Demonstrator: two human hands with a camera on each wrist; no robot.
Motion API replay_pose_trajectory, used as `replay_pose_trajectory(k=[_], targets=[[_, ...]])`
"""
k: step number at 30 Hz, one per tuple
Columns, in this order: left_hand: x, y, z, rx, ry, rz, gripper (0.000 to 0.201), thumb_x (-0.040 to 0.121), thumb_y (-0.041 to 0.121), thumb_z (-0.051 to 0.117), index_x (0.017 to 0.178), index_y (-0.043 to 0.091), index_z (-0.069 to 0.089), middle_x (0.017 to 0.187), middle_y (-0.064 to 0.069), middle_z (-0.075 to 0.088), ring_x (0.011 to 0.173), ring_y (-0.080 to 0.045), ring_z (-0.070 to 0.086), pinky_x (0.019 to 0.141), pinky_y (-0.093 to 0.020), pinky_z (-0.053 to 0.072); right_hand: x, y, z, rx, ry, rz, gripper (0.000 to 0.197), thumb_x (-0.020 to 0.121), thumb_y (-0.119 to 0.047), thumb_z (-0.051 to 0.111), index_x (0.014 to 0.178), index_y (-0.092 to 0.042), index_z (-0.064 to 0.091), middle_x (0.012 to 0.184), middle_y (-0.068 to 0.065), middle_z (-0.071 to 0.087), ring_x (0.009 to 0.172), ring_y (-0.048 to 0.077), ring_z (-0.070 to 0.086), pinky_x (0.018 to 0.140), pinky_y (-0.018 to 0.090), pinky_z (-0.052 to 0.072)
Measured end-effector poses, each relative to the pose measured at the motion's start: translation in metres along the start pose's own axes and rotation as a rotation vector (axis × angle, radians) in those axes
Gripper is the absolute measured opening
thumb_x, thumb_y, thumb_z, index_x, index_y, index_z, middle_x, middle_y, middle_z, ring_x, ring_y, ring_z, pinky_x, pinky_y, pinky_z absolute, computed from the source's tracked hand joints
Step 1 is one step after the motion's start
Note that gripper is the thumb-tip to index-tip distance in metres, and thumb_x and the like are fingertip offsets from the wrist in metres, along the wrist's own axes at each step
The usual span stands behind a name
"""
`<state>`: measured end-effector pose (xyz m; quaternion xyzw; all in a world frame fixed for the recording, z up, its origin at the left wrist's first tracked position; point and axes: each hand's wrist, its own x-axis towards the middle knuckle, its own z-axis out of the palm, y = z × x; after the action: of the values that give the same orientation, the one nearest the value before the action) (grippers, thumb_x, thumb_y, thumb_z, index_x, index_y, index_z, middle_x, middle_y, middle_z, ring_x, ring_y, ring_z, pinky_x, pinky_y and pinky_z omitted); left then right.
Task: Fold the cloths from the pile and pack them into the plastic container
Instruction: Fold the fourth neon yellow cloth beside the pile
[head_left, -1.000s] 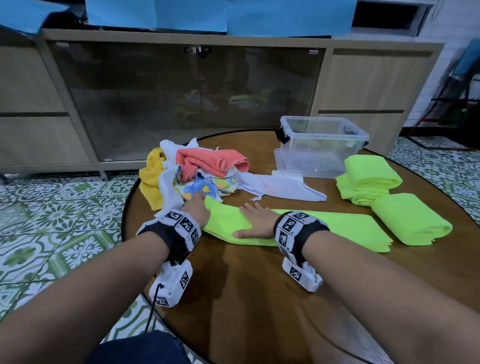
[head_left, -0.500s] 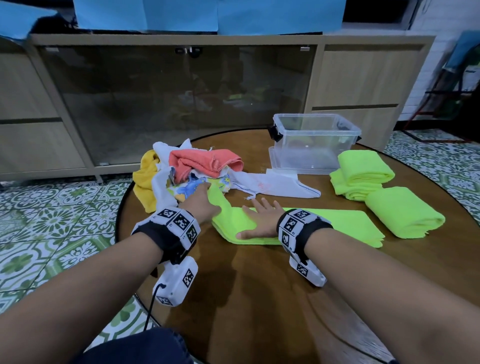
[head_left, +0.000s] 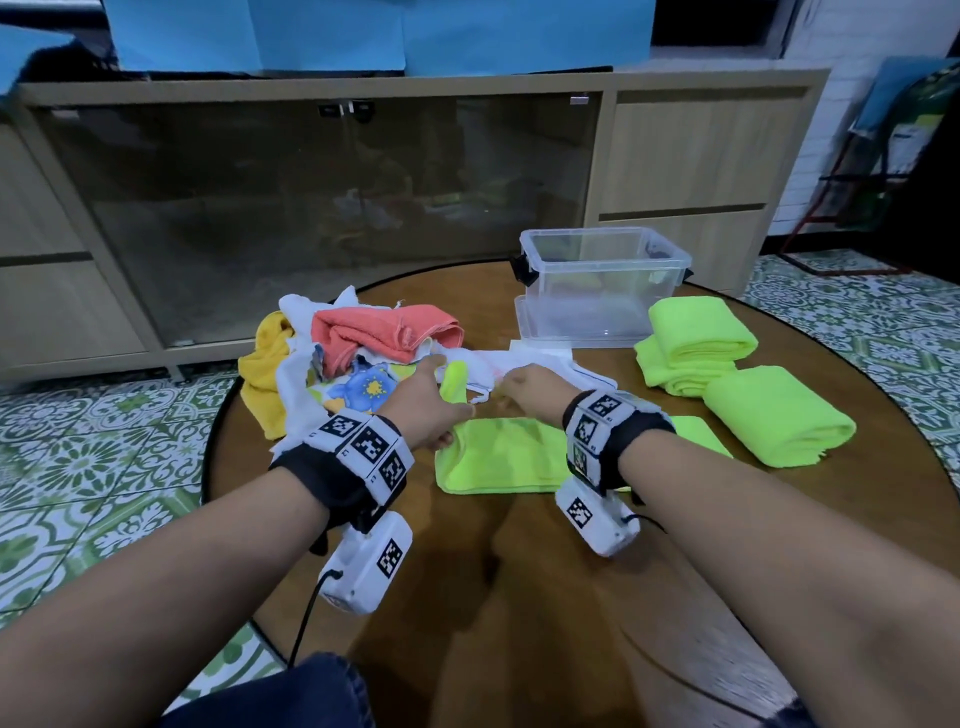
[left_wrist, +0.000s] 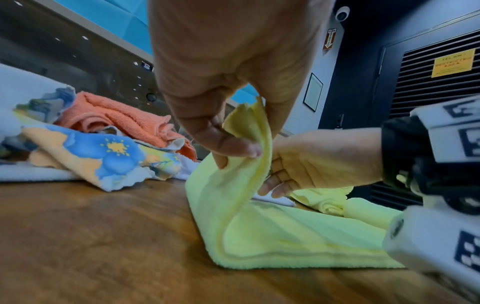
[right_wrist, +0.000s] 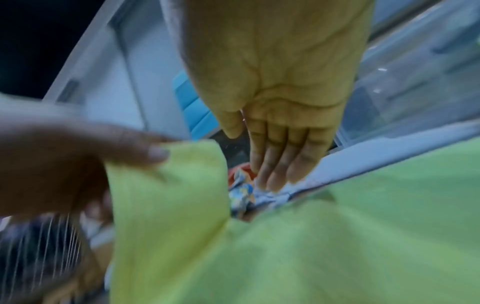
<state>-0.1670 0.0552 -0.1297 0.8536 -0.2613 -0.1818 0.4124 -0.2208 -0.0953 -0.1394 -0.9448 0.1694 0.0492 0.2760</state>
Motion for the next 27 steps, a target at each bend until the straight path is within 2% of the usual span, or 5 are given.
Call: replay_pose_trajectory(k=[5,13,15,18,27], targets=[[-0.002,0.003,0.012,-0.075,-0.098,-0.018,0.09,0.085,0.013,0.067,0.15,0.017,0.004,0.077,-0.01,0.059,0.05,-0.013,0.057,0.048,-0.021,0.05,-0.002,-0.003,0.001,0.722,-0.16,0.158,0.051,0.096,-0.051,0.036,0.092,-0.004,0.055,0.074,0.006,0.057,0.064,0.021,0.059,0.062,0.027,0.05],[0.0,0.003,0.012,0.055,-0.278,-0.063,0.056,0.094,0.003,0.039,0.146,0.014,0.022,0.133,-0.011,0.046,0.085,-0.016,0.062,0.055,-0.022,0.045,-0.002,0.002,0.006,0.562,-0.126,0.199,0.029,0.09,-0.022,0.062,0.068,-0.007,0.049,0.06,0.009,0.046,0.046,0.017,0.047,0.043,0.023,0.041],[0.002,-0.002,0.013,0.398,-0.252,0.056,0.048,0.095,0.007,0.039,0.142,0.012,0.034,0.138,-0.014,0.043,0.114,-0.024,0.052,0.084,-0.031,0.047,0.001,0.006,0.006,0.473,-0.1,0.216,0.03,0.089,-0.013,0.061,0.064,-0.007,0.046,0.057,0.012,0.042,0.043,0.021,0.042,0.046,0.028,0.037],[0.001,-0.014,0.021,0.752,-0.283,0.145,0.053,0.099,0.019,0.038,0.148,0.013,0.02,0.156,-0.009,0.014,0.144,-0.026,0.015,0.115,-0.037,0.021,0.004,0.011,0.007,0.502,-0.147,0.296,0.022,0.09,-0.007,0.056,0.071,-0.008,0.046,0.058,0.011,0.042,0.046,0.022,0.043,0.045,0.027,0.039],[0.003,-0.011,0.038,0.885,-0.469,0.083,0.06,0.102,0.025,0.023,0.149,0.009,-0.011,0.156,-0.011,-0.017,0.145,-0.028,-0.012,0.118,-0.041,0.004,-0.008,0.004,0.006,0.463,-0.193,0.43,0.018,0.097,-0.02,0.047,0.097,-0.002,0.045,0.08,0.014,0.054,0.058,0.022,0.054,0.051,0.029,0.053]])
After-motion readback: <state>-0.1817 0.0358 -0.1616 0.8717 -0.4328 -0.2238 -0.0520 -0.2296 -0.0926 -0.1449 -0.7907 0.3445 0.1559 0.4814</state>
